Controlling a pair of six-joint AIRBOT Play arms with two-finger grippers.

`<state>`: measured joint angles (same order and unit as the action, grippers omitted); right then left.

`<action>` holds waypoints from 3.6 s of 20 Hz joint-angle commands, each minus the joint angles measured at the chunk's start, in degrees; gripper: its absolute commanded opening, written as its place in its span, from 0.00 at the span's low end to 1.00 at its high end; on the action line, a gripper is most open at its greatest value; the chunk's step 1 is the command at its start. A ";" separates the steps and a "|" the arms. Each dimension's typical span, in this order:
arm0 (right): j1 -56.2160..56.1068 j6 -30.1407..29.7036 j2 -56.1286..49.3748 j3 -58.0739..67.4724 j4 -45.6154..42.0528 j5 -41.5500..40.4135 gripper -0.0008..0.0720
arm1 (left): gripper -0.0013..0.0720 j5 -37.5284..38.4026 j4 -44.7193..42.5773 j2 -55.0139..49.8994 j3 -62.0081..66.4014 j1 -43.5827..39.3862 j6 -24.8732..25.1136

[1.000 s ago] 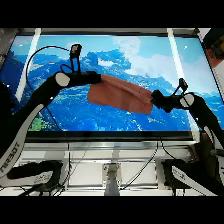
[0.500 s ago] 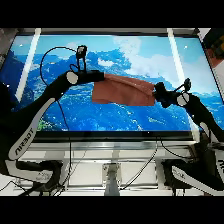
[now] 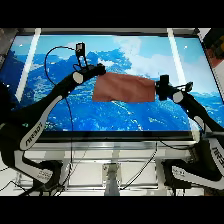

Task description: Fold the clothes and pants, and hang the long-sleeved shirts on hangers.

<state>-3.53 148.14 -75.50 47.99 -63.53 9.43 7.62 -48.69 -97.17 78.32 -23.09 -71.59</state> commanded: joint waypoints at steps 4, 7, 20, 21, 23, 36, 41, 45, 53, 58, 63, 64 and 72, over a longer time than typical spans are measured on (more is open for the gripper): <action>1.29 -6.73 -9.42 16.20 -1.95 2.29 0.68 | 0.59 -3.06 1.42 -1.38 4.33 0.83 -0.39; 8.26 -21.51 -9.88 21.99 -2.78 20.76 0.76 | 0.59 5.38 1.42 2.93 5.44 3.89 -0.42; 25.27 -72.48 -25.64 26.12 24.09 69.61 0.97 | 0.59 40.96 5.33 20.31 5.42 13.20 3.96; 24.76 -72.46 -26.84 26.32 24.13 68.39 0.97 | 0.59 40.96 6.27 20.26 5.42 13.18 3.93; 23.71 -72.37 -29.55 27.82 24.22 67.23 0.97 | 0.59 41.27 6.43 20.26 5.42 13.07 3.93; 17.42 -66.10 -33.94 31.89 24.96 59.98 0.91 | 0.59 41.72 6.82 20.26 5.42 13.07 3.91; 16.22 -66.16 -33.94 31.89 27.04 59.80 0.41 | 0.59 41.72 6.82 20.26 5.42 13.07 3.91; 17.07 -66.12 -32.26 31.89 28.28 59.98 0.03 | 0.59 41.72 6.82 20.26 5.42 13.07 3.91; 33.94 -61.05 -20.59 31.89 11.23 63.67 0.03 | 0.59 41.72 6.82 20.26 5.42 13.07 3.89; 52.39 -60.46 -15.78 31.89 2.82 64.63 0.03 | 0.59 41.68 8.66 20.26 5.42 13.07 3.91; 70.05 -60.48 -14.03 31.89 1.68 64.87 0.03 | 0.59 41.68 8.92 20.26 5.42 13.05 3.89; 72.65 -60.50 -14.03 31.89 1.11 65.29 0.03 | 0.59 41.68 8.92 20.26 5.42 13.03 3.89; 76.74 -52.89 -14.03 31.89 -19.80 66.14 0.03 | 0.59 41.68 8.92 20.26 5.42 12.74 3.89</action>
<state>72.12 91.07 -89.58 79.85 -75.24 75.64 49.32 -39.79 -76.93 83.68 -10.15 -67.70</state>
